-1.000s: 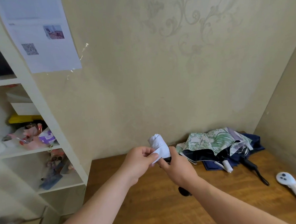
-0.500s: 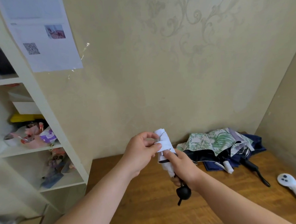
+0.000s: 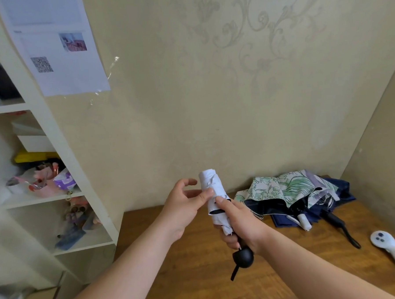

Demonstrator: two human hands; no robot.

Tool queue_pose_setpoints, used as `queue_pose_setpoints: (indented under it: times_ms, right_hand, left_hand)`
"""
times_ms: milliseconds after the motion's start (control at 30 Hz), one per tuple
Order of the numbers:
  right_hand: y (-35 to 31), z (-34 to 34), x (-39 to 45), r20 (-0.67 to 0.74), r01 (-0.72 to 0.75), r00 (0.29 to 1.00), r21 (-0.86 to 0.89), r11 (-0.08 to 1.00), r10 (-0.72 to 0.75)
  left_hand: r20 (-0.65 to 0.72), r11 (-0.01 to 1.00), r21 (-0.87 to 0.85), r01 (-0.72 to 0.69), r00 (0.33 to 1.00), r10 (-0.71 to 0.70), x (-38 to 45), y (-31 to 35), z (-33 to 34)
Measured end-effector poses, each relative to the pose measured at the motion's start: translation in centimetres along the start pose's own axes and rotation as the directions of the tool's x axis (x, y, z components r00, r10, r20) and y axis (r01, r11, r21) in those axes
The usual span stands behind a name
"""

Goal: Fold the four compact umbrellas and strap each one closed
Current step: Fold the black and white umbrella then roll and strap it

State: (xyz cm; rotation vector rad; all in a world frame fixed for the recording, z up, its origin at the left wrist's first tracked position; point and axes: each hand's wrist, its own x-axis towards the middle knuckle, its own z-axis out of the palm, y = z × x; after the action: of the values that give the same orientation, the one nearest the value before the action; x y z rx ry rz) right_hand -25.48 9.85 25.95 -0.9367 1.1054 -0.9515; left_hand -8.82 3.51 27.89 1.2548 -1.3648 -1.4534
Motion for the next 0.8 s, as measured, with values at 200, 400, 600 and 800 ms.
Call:
queue_pose_setpoints:
  times_ms: [200, 400, 600, 800]
  right_hand:
    - [-0.5, 0.8, -0.4, 0.128, -0.078, 0.989, 0.01, 0.997, 0.076]
    - [-1.6, 1.2, -0.9, 0.185, -0.063, 0.981, 0.012, 0.998, 0.06]
    - [-1.4, 2.1, -0.7, 0.33, -0.181, 0.935, 0.123, 0.976, 0.132]
    - [-0.4, 1.4, -0.9, 0.158, -0.096, 0.981, -0.133, 0.986, 0.117]
  left_hand:
    - [0.206, 0.995, -0.095, -0.024, 0.978, 0.043, -0.6, 0.1, -1.0]
    - [0.209, 0.984, -0.178, 0.003, 0.977, 0.035, -1.0, 0.4, -1.5]
    - [0.266, 0.937, -0.345, 0.048, 0.963, 0.049, -0.9, 1.3, -0.8]
    - [-0.181, 0.967, -0.237, -0.092, 0.982, 0.049, 0.4, 1.3, -0.8]
